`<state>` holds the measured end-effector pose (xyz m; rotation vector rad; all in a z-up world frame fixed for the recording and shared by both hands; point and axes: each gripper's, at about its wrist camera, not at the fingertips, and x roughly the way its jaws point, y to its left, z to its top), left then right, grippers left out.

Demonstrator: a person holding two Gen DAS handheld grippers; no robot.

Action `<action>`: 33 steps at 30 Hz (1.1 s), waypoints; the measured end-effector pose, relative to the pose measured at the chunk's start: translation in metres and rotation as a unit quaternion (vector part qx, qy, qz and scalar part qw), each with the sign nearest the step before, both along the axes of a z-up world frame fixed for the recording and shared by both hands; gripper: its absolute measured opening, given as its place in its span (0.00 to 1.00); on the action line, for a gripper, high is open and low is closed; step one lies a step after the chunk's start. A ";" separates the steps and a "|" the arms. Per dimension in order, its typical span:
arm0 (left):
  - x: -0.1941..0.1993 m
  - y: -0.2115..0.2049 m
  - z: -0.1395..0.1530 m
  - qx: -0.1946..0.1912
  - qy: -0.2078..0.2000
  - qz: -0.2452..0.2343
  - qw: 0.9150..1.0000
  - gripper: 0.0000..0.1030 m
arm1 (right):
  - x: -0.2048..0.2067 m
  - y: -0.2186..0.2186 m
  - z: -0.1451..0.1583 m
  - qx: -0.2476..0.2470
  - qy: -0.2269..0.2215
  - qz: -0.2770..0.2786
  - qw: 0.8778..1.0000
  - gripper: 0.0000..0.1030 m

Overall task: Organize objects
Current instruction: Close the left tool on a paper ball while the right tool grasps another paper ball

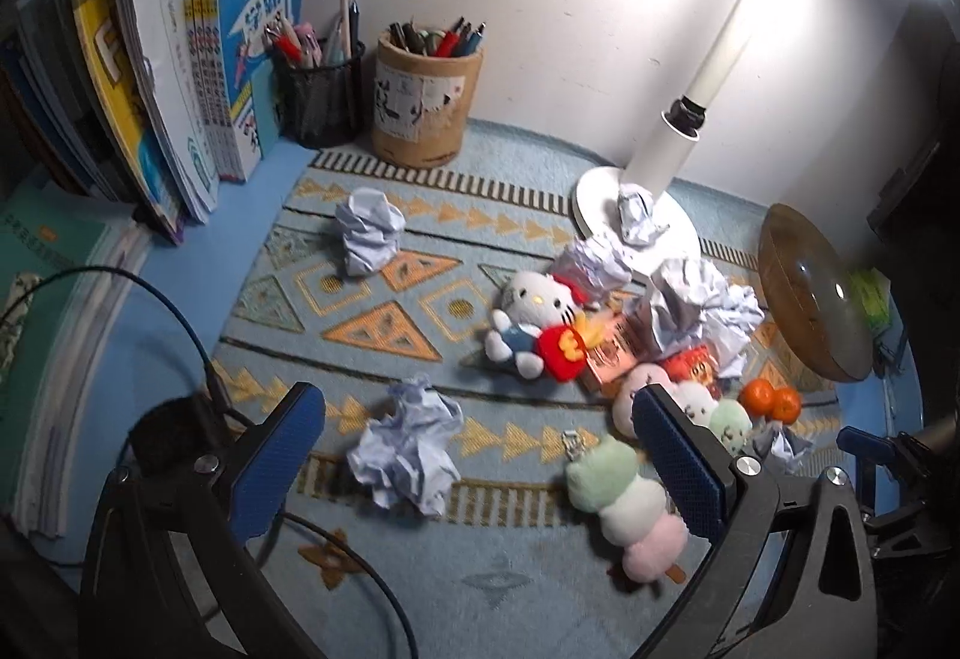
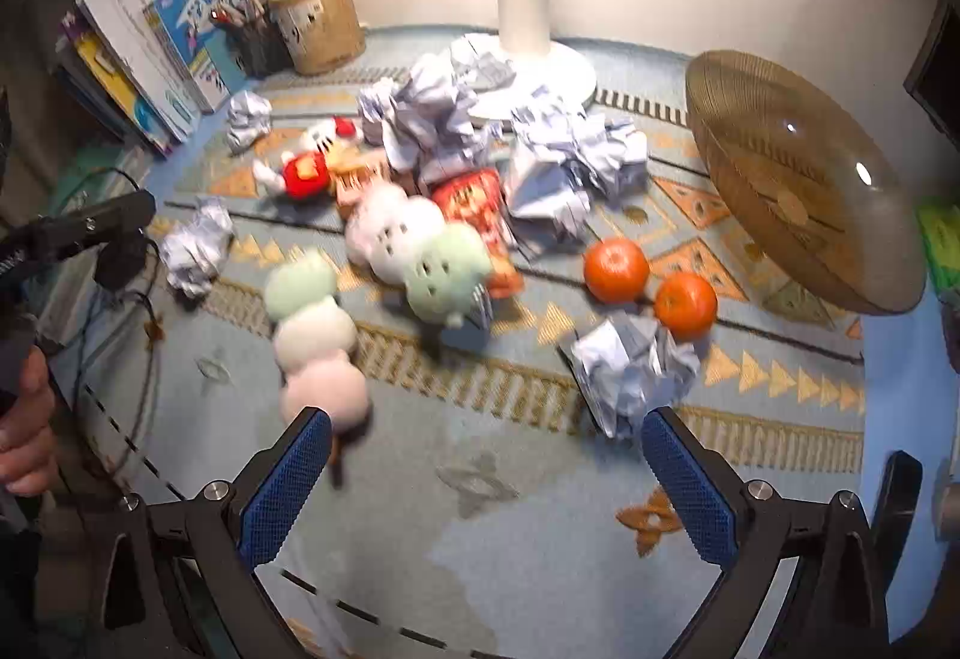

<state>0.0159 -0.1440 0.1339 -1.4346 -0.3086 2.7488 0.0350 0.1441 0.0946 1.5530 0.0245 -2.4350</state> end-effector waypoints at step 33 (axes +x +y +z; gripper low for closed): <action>-0.156 -0.059 -0.099 -0.005 -0.110 0.018 0.994 0.91 | -0.143 -0.084 -0.017 0.036 -0.039 -0.015 0.998 0.80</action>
